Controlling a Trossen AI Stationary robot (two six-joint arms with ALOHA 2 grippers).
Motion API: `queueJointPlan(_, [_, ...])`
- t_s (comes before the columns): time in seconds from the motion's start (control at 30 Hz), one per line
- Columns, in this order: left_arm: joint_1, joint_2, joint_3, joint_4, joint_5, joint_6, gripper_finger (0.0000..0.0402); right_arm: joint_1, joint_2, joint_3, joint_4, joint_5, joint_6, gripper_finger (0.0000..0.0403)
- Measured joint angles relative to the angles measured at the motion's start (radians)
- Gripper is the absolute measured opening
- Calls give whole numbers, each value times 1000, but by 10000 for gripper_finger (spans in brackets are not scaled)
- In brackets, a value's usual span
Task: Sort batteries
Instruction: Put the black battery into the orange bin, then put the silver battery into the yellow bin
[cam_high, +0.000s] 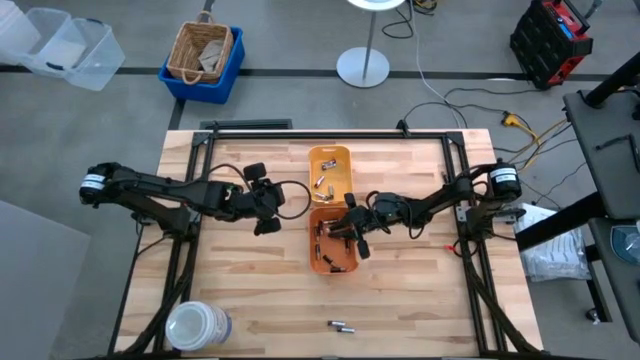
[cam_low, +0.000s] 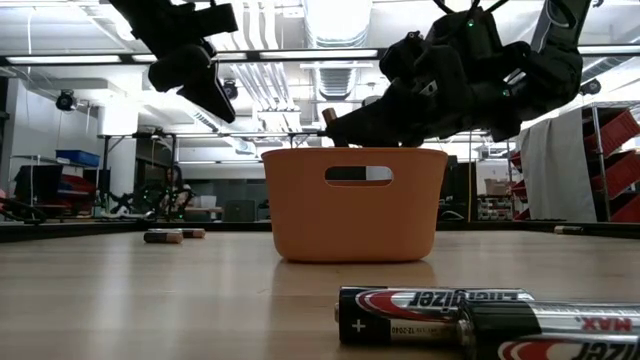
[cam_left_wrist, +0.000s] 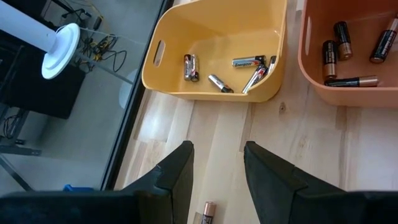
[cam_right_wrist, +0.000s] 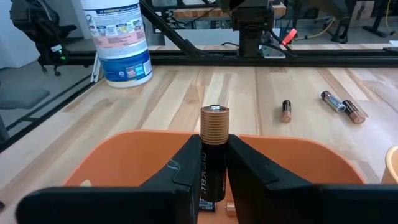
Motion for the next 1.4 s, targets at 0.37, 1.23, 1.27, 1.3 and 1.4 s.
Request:
queueJointPlan(0.37, [0, 0, 0, 0, 1, 0, 123, 0, 0, 0, -9, 0, 0, 68])
queueJointPlan(1.23, [0, 1, -2, 0, 2, 0, 123, 0, -34, 0, -34, 1, -1, 64])
queueJointPlan(1.27, [0, 1, -2, 0, 2, 0, 123, 0, -45, 0, -47, 2, -2, 65])
queueJointPlan(1.3, [0, 1, -2, 0, 2, 0, 123, 0, -57, 0, -62, 12, -2, 66])
queueJointPlan(1.4, [0, 1, -2, 1, 2, 0, 123, 0, -107, 0, -153, 74, -2, 64])
